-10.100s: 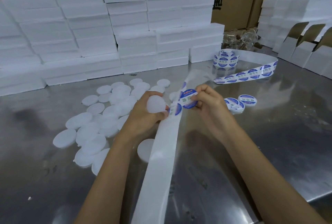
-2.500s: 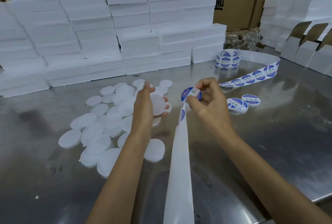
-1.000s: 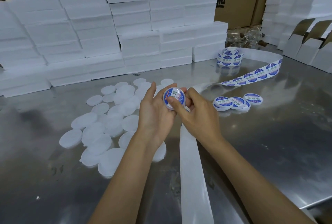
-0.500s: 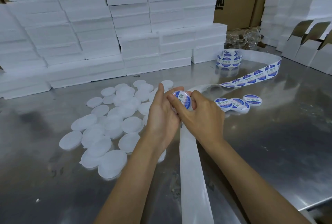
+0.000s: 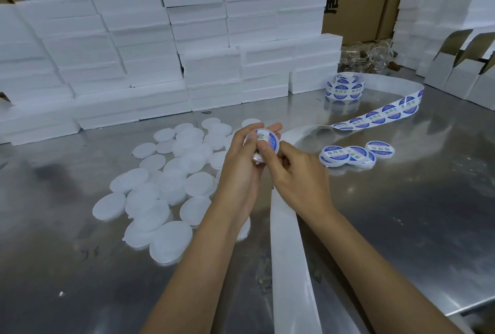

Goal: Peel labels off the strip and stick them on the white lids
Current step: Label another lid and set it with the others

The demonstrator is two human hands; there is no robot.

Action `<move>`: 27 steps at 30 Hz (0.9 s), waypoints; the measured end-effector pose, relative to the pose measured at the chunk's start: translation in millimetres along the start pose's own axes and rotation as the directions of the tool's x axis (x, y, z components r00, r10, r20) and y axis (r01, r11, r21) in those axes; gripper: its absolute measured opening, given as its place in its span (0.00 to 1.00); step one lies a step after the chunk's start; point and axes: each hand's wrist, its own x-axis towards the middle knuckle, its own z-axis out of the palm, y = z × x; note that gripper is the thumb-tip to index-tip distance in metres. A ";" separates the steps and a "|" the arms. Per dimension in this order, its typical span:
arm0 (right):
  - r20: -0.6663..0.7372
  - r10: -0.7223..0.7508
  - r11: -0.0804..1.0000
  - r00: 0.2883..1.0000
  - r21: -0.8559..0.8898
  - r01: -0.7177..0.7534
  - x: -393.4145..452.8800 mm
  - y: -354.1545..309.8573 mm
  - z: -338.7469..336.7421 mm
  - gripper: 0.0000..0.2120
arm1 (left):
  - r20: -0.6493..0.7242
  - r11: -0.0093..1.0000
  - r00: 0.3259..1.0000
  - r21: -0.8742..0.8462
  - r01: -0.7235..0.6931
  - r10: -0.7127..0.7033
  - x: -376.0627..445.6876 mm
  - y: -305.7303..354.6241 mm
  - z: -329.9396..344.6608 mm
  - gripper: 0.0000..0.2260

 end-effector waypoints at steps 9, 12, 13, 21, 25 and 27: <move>-0.005 0.024 0.995 1.000 0.102 -0.024 2.9 4.5 -1.2 0.20 | 0.123 0.882 0.986 0.443 -0.157 0.114 0.4 7.0 -16.7 0.18; 0.004 0.059 0.988 0.998 0.141 -0.059 3.9 7.2 -4.0 0.20 | 0.135 0.881 0.987 0.450 -0.144 0.092 0.6 7.7 -17.0 0.21; 0.008 0.062 0.988 0.998 0.138 -0.062 3.8 8.3 -4.9 0.20 | 0.109 0.892 0.990 0.433 -0.128 0.089 0.1 7.2 -16.0 0.20; 0.020 0.200 0.965 0.980 0.170 -0.201 9.5 29.5 -14.7 0.22 | -0.110 0.911 0.993 0.413 -0.001 0.051 2.7 0.0 -15.0 0.15; -0.100 0.397 0.914 0.912 -0.043 -0.403 22.5 66.1 -39.4 0.26 | -0.268 0.911 0.961 0.411 0.044 0.074 6.0 3.5 -23.6 0.13; -0.175 0.480 0.848 0.860 -0.159 -0.505 24.5 82.9 -49.9 0.27 | -0.335 0.914 0.937 0.403 0.046 0.101 6.9 6.6 -29.2 0.12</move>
